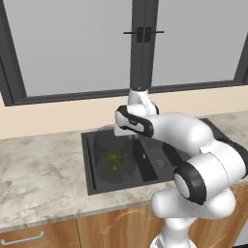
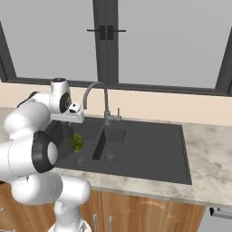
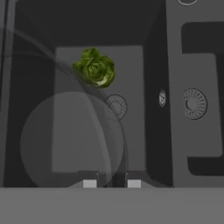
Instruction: Pick the teapot and jar and place them in the sink. Then turn on the water.
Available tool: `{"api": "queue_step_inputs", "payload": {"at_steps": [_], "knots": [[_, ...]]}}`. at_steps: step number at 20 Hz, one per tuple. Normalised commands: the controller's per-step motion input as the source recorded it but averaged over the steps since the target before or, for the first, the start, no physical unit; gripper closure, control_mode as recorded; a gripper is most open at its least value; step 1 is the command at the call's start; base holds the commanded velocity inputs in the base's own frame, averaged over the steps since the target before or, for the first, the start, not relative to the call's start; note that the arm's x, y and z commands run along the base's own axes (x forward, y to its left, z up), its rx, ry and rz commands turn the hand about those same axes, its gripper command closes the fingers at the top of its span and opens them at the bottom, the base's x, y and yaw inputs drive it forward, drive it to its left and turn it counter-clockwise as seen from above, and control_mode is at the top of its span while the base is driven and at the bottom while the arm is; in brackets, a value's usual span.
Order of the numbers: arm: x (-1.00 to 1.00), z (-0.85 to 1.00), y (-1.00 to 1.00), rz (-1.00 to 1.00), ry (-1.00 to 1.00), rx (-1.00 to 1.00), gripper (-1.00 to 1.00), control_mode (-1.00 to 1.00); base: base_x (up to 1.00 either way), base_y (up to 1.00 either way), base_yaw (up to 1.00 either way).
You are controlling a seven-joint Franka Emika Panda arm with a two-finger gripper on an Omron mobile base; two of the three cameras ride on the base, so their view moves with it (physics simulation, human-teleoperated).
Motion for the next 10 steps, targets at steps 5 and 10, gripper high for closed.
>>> {"api": "queue_step_inputs", "payload": {"at_steps": [5,10], "knots": [[0.12,-0.61,0.01,0.0,0.0,0.0,1.0,-1.0,0.0,0.0,0.0],[0.12,-0.6,0.13,0.0,0.0,0.0,1.0,-1.0,0.0,0.0,0.0]]}}
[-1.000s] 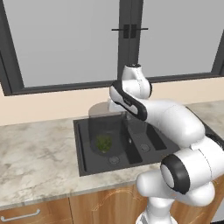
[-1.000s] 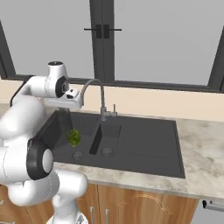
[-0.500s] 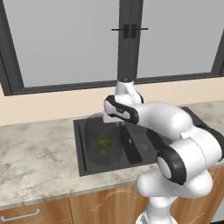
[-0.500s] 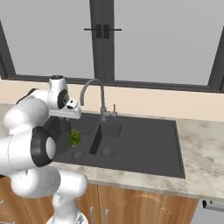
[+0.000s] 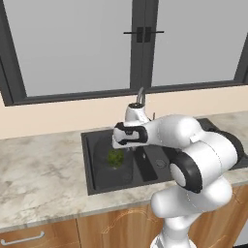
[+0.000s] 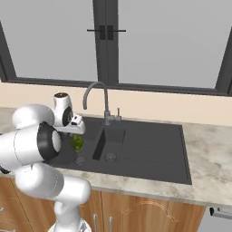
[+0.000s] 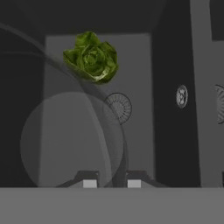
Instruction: Pick the teapot and jar and place them in the sink. Then turn on the water.
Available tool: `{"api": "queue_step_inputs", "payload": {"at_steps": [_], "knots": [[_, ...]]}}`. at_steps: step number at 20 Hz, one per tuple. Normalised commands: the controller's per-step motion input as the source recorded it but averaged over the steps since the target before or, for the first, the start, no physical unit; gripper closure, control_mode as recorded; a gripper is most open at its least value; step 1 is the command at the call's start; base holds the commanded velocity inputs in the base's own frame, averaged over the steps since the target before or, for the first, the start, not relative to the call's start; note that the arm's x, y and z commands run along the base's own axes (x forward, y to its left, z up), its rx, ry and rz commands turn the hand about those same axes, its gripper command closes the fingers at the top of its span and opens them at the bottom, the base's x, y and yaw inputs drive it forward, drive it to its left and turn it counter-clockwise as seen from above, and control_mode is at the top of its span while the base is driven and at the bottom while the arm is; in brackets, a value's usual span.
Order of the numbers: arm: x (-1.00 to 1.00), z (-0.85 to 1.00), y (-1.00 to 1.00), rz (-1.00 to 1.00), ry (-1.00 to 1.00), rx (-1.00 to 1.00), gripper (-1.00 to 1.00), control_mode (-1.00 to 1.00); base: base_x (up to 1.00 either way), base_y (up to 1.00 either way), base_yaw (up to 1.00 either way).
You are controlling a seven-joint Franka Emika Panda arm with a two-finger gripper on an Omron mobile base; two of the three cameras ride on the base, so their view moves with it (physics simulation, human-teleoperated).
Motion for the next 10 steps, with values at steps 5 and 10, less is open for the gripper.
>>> {"api": "queue_step_inputs", "payload": {"at_steps": [5,10], "knots": [[0.07,-0.49,0.28,-0.02,0.0,0.0,1.0,-1.0,0.0,0.0,0.0],[0.01,-0.56,0.11,0.0,0.01,0.0,1.0,-1.0,0.0,0.0,0.0]]}}
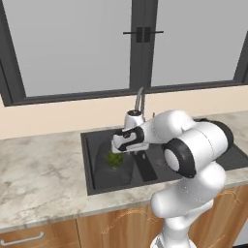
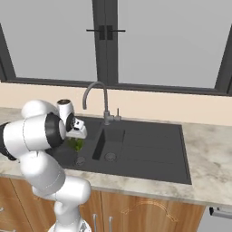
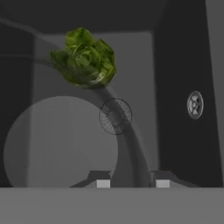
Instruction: Pick the teapot and jar and place them in the sink. Then turn on the water.
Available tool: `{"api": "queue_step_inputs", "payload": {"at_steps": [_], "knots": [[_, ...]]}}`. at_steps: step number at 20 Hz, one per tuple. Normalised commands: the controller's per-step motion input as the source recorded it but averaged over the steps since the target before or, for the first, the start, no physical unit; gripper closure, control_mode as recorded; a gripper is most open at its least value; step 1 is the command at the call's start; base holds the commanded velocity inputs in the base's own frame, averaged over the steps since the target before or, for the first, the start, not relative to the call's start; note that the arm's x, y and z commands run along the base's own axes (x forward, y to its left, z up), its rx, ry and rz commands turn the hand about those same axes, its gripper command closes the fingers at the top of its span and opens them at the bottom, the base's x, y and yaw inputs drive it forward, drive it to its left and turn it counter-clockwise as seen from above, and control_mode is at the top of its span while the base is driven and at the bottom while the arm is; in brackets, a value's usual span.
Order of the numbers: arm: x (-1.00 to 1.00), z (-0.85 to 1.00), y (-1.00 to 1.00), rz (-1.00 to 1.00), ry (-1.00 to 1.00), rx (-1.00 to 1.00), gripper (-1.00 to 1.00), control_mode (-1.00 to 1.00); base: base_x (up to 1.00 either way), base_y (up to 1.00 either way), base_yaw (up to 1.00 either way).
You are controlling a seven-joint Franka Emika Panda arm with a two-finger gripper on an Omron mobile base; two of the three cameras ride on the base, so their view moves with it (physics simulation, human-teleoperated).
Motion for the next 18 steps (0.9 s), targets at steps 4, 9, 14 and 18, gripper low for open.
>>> {"api": "queue_step_inputs", "payload": {"at_steps": [4,9,14,18], "knots": [[0.0,-0.55,0.2,0.0,0.05,0.0,1.0,-1.0,0.0,0.0,0.0],[0.0,-0.34,0.15,0.0,0.04,0.0,1.0,-1.0,0.0,0.0,0.0],[0.0,0.0,0.02,0.0,0.0,0.0,1.0,-1.0,0.0,0.0,0.0],[0.0,-0.01,0.06,0.0,0.0,0.0,1.0,-1.0,0.0,0.0,0.0]]}}
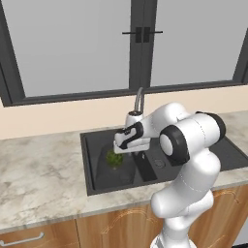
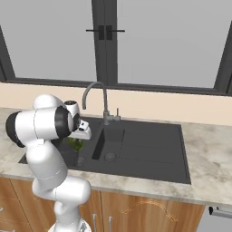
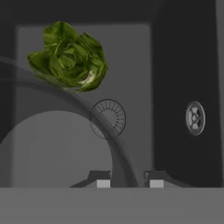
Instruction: Pick the teapot and jar and place them in the sink. Then turn on the water.
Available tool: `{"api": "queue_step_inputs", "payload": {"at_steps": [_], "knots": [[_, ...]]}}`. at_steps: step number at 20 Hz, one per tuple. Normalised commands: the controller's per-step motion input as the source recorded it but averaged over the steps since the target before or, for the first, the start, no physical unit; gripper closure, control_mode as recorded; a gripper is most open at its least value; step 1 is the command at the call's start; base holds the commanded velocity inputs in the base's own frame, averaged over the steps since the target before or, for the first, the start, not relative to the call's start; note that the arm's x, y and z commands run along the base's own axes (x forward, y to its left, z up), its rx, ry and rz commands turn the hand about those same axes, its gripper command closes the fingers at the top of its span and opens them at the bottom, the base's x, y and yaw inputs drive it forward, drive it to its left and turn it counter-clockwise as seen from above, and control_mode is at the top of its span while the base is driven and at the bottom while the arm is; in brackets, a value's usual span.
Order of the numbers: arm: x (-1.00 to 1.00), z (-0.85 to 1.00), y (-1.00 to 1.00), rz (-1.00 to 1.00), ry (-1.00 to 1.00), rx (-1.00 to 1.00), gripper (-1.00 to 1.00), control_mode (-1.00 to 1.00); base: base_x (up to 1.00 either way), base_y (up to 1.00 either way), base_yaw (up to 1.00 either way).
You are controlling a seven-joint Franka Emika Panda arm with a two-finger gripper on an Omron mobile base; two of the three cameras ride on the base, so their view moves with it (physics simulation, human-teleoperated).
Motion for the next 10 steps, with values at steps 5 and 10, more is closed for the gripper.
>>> {"api": "queue_step_inputs", "payload": {"at_steps": [5,10], "knots": [[0.0,0.0,0.16,0.0,0.0,0.0,1.0,-1.0,0.0,0.0,0.0],[0.0,0.0,0.01,0.0,0.0,0.0,-1.0,-1.0,0.0,0.0,0.0]]}}
